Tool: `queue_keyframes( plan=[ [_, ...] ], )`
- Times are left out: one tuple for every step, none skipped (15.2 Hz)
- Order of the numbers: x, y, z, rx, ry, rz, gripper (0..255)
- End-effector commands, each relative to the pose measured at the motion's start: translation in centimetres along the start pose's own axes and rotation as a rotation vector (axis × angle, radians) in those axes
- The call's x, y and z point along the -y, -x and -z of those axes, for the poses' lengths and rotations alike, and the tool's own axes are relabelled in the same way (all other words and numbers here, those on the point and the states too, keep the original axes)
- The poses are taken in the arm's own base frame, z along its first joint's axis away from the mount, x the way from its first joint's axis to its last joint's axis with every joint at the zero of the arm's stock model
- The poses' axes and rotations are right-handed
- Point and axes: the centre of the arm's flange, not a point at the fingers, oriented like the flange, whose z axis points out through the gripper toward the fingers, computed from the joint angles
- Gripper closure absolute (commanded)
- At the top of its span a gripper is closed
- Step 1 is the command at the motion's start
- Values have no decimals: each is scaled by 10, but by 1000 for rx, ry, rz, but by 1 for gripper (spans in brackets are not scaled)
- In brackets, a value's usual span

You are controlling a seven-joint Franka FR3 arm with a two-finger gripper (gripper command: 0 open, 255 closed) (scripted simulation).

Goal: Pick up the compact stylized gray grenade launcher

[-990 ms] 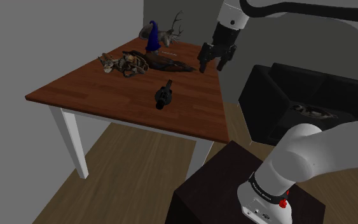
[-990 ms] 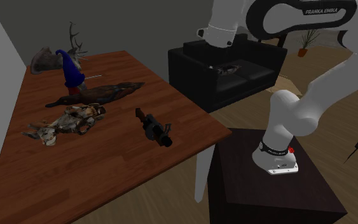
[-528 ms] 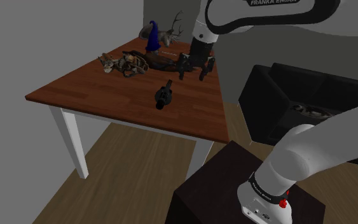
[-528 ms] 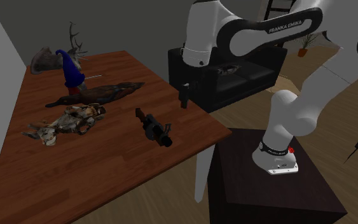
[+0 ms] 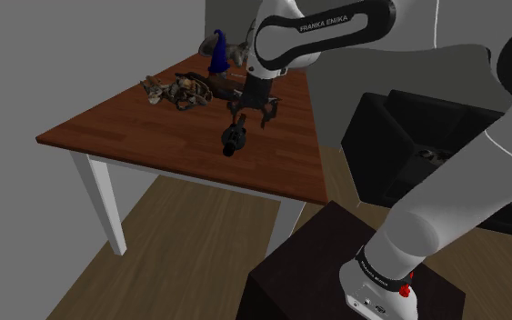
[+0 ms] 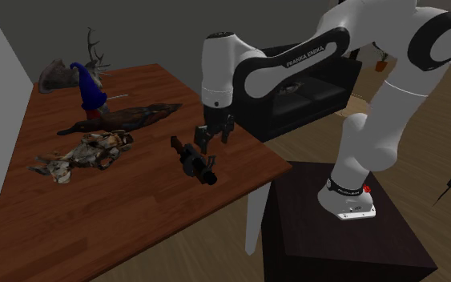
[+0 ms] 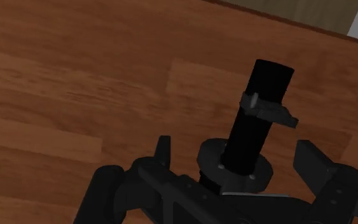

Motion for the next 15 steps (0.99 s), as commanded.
queue_keyframes(
  plan=[
    [11, -16, -20, 13, -4, -71, 0],
    [16, -24, -30, 20, -6, -104, 0],
    [21, -32, -40, 26, -8, -138, 0],
    [26, -40, -50, 33, -10, -171, 0],
    [30, -48, -60, 39, -11, -204, 0],
    [31, -50, -62, 41, -12, -212, 0],
    [31, -50, -67, 41, -12, -212, 0],
    [31, -50, -72, 41, -12, -212, 0],
    [30, -50, -78, 41, -12, -212, 0],
    [30, -49, -83, 41, -12, -212, 0],
    [29, -49, -88, 41, -12, -212, 0],
    [29, -49, -93, 41, -12, -212, 0],
    [28, -49, -102, 41, -12, -212, 0],
    [28, -49, -102, 41, -12, -212, 0],
    [28, -49, -102, 41, -12, -212, 0]
  ],
)
